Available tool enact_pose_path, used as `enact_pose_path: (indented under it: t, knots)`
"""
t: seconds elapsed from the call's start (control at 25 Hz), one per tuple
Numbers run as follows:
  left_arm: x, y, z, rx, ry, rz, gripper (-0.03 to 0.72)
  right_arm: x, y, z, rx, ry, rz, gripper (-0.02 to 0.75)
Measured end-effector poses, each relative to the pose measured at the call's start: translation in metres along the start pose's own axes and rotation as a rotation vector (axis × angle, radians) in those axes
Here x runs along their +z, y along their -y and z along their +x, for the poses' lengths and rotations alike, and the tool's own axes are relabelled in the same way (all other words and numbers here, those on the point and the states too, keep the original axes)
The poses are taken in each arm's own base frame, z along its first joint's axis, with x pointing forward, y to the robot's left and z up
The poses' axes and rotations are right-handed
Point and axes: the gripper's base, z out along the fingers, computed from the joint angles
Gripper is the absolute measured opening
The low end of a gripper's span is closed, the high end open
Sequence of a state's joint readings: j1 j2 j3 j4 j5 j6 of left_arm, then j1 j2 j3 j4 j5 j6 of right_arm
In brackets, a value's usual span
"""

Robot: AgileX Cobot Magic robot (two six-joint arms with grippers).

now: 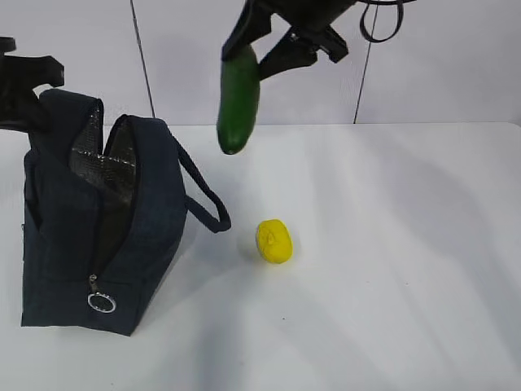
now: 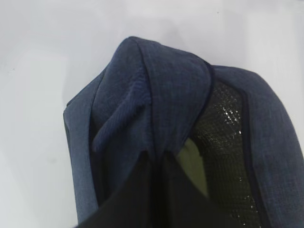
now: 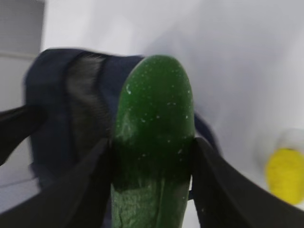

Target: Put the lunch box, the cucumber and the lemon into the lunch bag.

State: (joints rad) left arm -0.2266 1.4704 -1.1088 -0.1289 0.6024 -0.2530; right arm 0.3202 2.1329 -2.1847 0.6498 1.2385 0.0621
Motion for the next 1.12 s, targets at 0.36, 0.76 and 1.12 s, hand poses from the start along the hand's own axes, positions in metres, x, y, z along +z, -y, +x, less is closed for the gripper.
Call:
enact_pose_path:
  t: [0.36, 0.76, 1.12]
  knots:
    - [0.0, 0.006, 0.001, -0.023, 0.004, 0.033, -0.006, 0.032, -0.058, 0.029, -0.166, -0.093, -0.106, 0.397]
    - [0.0, 0.01, 0.002, -0.045, 0.001, 0.057, -0.006, 0.062, -0.076, 0.04, -0.244, -0.103, -0.131, 0.397]
    - [0.0, 0.012, 0.002, -0.066, -0.004, 0.072, -0.006, 0.102, -0.055, 0.035, -0.228, -0.09, -0.133, 0.406]
